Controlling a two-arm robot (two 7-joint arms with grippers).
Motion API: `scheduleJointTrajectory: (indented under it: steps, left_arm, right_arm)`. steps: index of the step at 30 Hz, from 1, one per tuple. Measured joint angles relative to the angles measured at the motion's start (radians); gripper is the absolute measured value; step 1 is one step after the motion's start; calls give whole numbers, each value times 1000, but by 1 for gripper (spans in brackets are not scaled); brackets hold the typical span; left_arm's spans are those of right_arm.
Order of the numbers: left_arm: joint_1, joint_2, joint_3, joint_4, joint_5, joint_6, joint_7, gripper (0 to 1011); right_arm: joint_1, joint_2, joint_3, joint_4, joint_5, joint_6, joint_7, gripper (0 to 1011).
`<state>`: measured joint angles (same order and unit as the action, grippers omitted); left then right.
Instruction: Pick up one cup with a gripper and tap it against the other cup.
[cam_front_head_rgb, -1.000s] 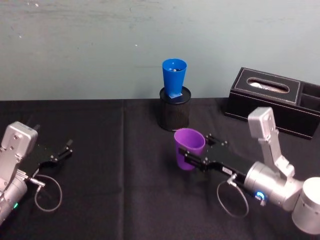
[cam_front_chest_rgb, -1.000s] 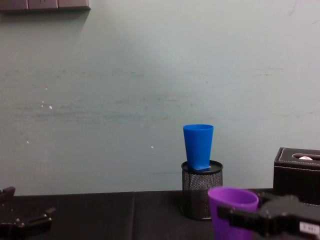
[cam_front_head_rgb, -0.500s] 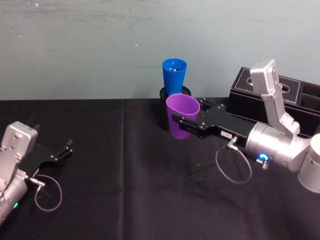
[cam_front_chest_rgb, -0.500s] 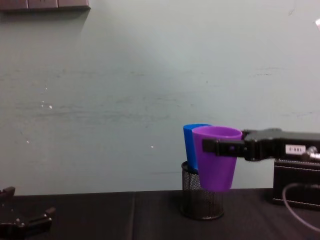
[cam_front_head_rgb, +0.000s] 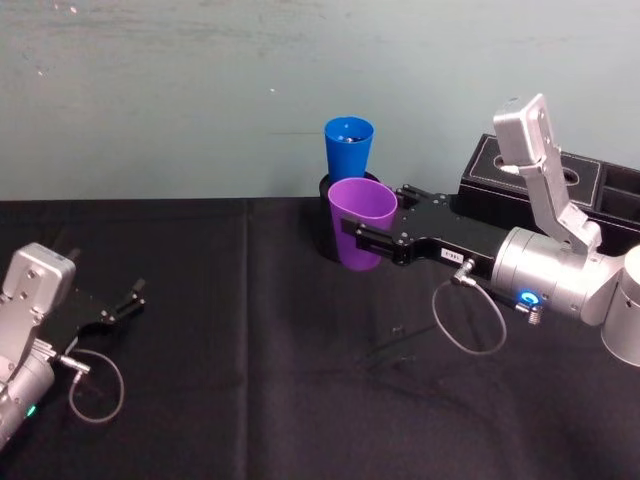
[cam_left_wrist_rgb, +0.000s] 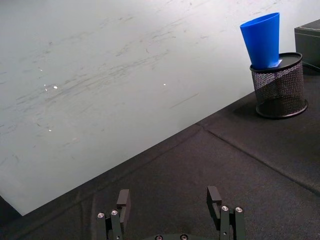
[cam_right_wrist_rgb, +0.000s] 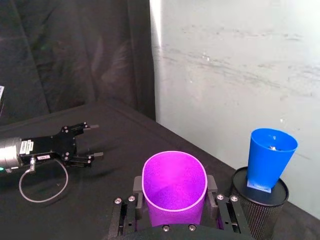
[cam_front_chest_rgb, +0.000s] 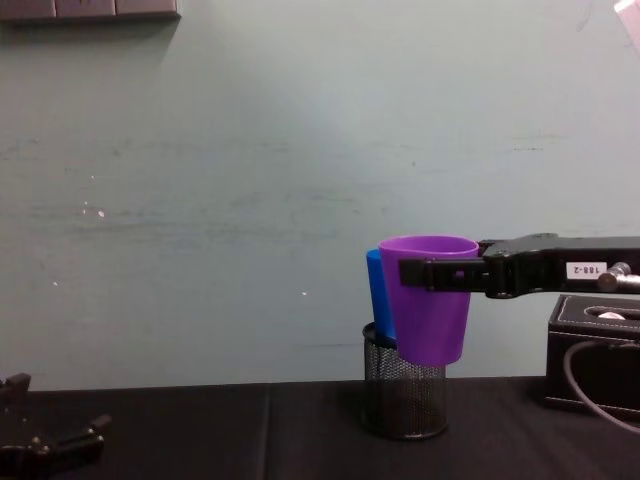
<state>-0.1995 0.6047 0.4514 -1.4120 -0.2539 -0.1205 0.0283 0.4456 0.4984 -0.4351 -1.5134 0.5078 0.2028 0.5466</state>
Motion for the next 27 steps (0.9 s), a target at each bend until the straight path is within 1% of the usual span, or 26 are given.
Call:
scheduleJointTrajectory:
  steps: [6, 14, 27]
  left_arm:
    - [0, 0, 0, 0, 0, 0, 0, 1000]
    - [0, 0, 0, 0, 0, 0, 0, 1000]
    - [0, 0, 0, 0, 0, 0, 0, 1000]
  right_arm:
    - [2, 5, -10, 0, 21, 14, -14, 715]
    - [1, 11, -18, -1, 41, 8, -30, 715]
    - [1, 11, -17, -2, 41, 7, -30, 715]
